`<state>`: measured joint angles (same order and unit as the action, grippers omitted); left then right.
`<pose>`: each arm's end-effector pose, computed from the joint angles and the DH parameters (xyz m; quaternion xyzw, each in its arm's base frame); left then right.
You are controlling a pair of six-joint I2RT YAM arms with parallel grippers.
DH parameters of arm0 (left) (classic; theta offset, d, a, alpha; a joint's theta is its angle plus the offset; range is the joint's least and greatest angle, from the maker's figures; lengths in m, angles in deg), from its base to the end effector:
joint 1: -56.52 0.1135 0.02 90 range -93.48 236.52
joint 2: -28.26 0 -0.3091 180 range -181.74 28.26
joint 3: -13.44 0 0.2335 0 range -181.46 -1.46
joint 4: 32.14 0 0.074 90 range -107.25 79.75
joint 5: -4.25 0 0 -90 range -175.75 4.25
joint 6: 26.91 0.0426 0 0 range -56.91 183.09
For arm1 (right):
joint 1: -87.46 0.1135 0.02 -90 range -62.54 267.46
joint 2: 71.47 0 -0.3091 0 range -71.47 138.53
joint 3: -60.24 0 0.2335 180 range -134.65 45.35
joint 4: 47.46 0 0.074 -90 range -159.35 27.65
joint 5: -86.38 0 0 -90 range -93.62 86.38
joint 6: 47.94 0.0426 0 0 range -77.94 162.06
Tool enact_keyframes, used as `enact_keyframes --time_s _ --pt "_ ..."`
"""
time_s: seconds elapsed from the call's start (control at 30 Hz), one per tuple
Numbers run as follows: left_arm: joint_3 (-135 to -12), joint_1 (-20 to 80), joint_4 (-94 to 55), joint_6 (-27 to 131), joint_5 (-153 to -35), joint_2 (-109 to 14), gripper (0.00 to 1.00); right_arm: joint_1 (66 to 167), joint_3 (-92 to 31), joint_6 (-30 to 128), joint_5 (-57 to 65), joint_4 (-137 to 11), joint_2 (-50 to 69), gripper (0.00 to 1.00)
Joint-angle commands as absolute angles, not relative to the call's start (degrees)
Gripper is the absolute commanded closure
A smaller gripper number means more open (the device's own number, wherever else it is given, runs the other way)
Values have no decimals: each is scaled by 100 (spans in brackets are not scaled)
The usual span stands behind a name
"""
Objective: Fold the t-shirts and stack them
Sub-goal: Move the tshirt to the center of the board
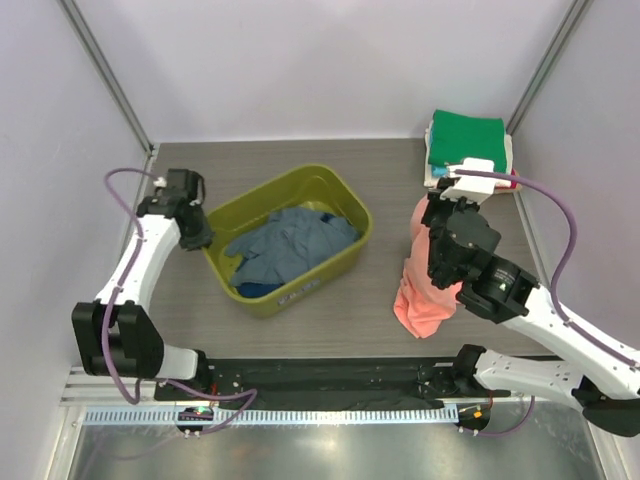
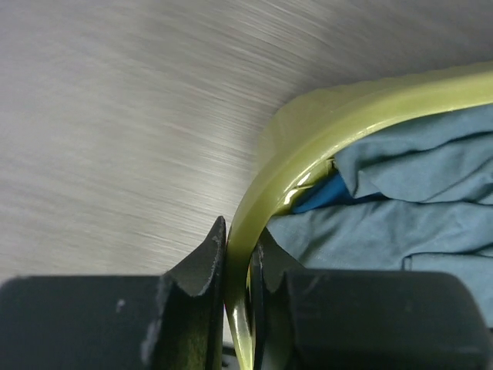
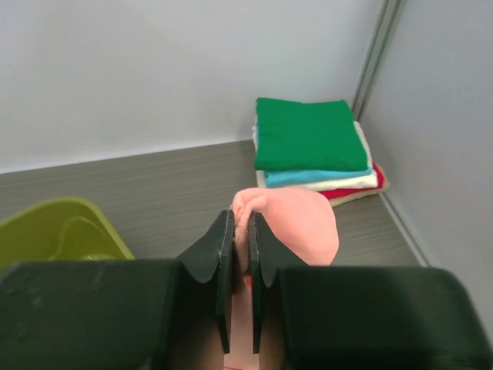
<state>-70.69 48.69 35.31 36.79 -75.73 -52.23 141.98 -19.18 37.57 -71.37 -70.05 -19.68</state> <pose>0.2518 -0.0271 0.3291 -0.1752 0.9545 0.0151 0.2407 0.1049 0.0793 0.4726 0.0816 0.6904 -0.0822 0.7141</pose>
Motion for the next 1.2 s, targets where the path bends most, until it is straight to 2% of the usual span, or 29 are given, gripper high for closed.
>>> enact_keyframes --time_s 0.0,0.07,0.23,0.43,0.73,0.93,1.17 --pt "-6880 5974 3347 2979 -7536 -4611 100 14169 -1802 4434 -6691 -7157 -1795 99" --pt "-6686 6713 3066 2680 -8055 -4443 100 14160 -1749 4706 -6524 -7280 -1699 99" --pt "-6307 7636 2557 2082 -8170 -4284 100 14142 -1591 5181 -5988 -7404 -1356 99" --pt "-6763 8464 2249 1283 -8206 -4872 100 14142 -1538 5612 -5347 -7439 -1030 99" --pt "-7273 8676 1344 -264 -7978 -5988 100 14134 -1292 5928 -4845 -7544 -915 99" --pt "-8125 8684 1132 -476 -7872 -6971 100 14134 -932 6191 -4555 -7729 -1170 99" --pt "-8907 8632 1114 -337 -7933 -7518 100 14134 -782 6386 -4309 -7773 -969 99"
